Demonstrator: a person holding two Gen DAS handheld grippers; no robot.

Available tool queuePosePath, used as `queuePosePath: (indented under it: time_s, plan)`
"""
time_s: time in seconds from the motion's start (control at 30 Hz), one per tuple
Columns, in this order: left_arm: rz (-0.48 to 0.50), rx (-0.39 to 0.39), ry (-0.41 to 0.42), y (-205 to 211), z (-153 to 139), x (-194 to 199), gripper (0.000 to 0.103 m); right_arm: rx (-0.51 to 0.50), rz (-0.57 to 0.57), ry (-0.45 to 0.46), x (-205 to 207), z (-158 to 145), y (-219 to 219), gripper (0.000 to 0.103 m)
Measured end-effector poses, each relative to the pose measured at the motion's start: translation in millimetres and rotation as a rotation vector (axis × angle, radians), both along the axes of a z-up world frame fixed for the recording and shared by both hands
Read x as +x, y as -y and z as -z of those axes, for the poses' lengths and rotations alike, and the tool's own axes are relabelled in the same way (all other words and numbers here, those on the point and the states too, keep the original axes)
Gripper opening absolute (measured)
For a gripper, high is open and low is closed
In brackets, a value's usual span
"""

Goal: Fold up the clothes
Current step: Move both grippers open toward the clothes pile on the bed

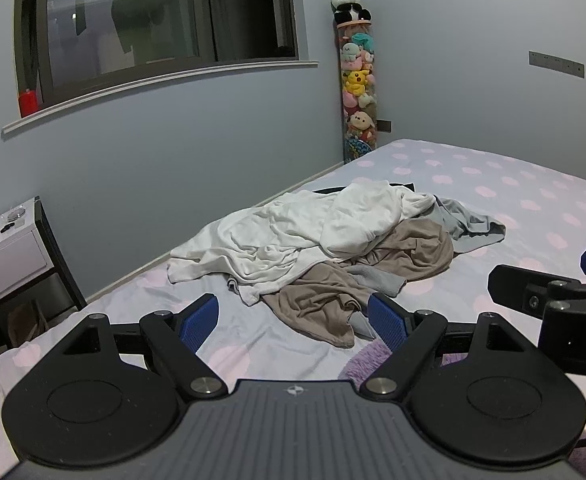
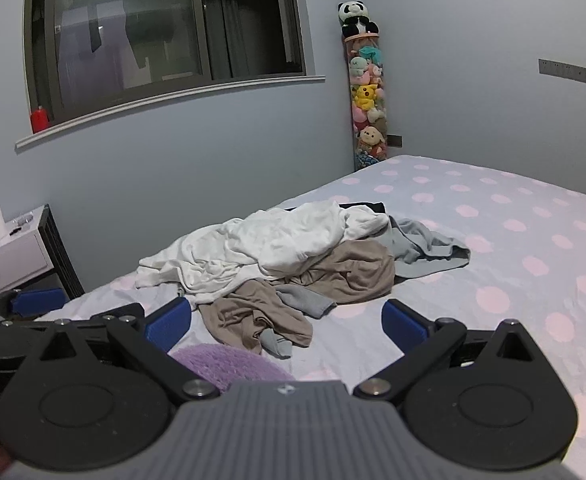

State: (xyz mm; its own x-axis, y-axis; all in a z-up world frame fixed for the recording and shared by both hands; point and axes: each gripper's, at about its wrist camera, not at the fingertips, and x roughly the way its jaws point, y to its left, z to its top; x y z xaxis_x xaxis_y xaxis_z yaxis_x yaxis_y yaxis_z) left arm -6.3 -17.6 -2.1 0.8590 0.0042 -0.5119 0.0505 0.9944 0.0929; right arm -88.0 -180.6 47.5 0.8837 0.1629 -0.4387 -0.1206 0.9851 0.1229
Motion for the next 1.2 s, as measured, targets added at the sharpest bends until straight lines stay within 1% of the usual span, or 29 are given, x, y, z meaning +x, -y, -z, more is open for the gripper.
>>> queuePosePath:
  time_s: [0.57, 0.97, 1.03, 1.2]
  plan:
    - [0.003, 0.000, -0.028, 4, 3, 1, 0.082, 0.001, 0.005, -0.001, 1, 0, 3, 0.102]
    - [0.008, 0.002, -0.044, 6, 7, 3, 0.082, -0.007, -0.015, 0.003, 3, 1, 4, 0.102]
    - [0.012, 0.004, -0.044, 7, 7, 3, 0.082, -0.011, -0.019, 0.006, 2, 1, 3, 0.102]
    - [0.007, 0.029, -0.016, 14, 7, 0, 0.082, 0.002, -0.049, 0.013, 3, 1, 4, 0.102]
